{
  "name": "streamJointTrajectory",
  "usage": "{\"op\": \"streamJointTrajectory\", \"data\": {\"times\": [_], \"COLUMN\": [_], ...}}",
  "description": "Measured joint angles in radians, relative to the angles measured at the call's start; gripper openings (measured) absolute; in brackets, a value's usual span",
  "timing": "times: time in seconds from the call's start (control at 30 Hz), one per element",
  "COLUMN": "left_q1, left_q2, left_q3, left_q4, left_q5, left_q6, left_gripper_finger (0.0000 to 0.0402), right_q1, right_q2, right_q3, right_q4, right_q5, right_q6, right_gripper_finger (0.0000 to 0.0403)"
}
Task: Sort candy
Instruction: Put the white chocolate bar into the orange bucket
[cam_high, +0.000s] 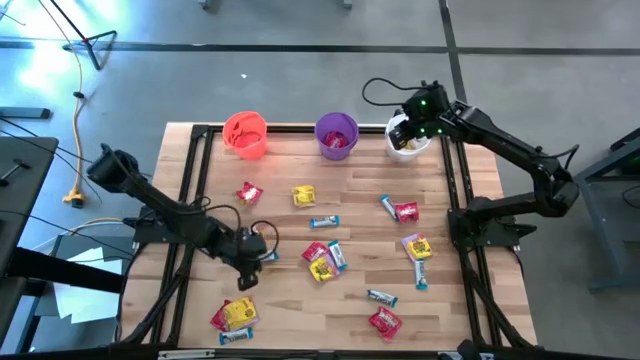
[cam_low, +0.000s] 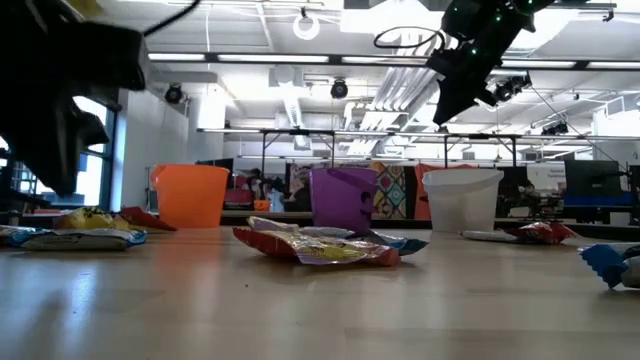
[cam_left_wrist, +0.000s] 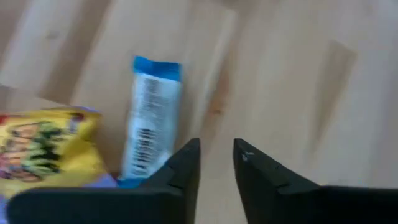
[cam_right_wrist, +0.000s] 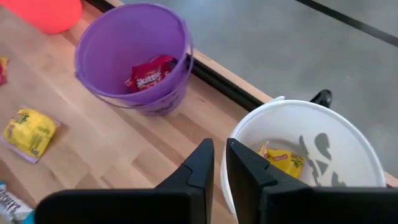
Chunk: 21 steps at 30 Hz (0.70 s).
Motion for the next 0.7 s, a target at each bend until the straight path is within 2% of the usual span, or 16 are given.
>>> {"op": "streamJointTrajectory", "data": {"times": [0.17, 0.33, 0.53, 0.7], "left_q1": [0.061, 0.089, 0.089, 0.093], "left_q2": [0.017, 0.028, 0.093, 0.164], "left_q3": [0.001, 0.001, 0.001, 0.001], "left_q4": [-0.001, -0.001, -0.004, 0.011], "left_q5": [-0.041, -0.059, -0.024, -0.012], "left_q6": [-0.007, 0.085, 0.195, 0.220], "left_gripper_finger": [0.0143, 0.0179, 0.0187, 0.0187], "right_q1": [-0.010, -0.010, -0.010, -0.010], "right_q2": [0.000, 0.000, 0.000, 0.000], "right_q3": [0.000, 0.000, 0.000, 0.000], "right_q4": [-0.004, -0.011, -0.027, -0.029], "right_q5": [-0.047, -0.049, -0.052, -0.052], "right_q6": [-0.017, -0.054, -0.082, -0.104], "right_gripper_finger": [0.0039, 0.0039, 0.0039, 0.0039]}}
